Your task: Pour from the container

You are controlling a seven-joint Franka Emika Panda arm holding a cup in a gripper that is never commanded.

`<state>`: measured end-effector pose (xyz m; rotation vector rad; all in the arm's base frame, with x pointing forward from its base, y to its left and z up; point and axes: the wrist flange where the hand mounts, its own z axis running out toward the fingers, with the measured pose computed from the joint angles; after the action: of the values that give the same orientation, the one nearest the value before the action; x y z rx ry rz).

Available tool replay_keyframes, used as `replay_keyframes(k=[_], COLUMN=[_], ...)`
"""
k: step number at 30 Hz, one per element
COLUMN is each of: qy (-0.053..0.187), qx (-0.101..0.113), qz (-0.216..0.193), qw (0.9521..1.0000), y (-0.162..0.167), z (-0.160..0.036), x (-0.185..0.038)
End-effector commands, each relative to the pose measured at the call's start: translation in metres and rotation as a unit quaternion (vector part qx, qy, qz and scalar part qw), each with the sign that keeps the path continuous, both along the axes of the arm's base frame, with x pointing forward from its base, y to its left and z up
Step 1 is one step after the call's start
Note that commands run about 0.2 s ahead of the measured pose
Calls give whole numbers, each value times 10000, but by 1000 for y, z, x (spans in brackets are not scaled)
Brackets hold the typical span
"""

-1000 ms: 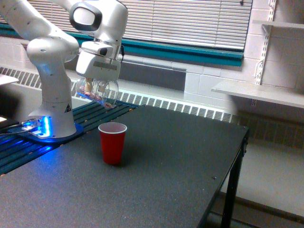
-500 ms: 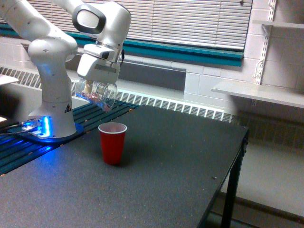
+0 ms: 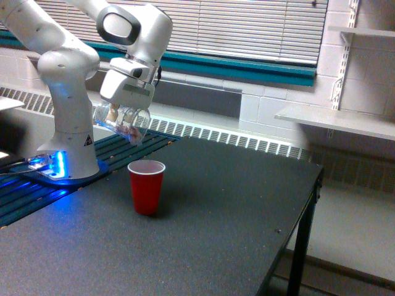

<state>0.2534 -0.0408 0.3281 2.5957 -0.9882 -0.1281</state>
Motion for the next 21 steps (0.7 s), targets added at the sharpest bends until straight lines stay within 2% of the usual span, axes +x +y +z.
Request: replay_keyframes(k=[1,21], qy=[180,114], qx=[-107,-29], qz=[59,72], qw=[9998,9999], y=[5,-1], z=[-13,-13], x=[-9,-7])
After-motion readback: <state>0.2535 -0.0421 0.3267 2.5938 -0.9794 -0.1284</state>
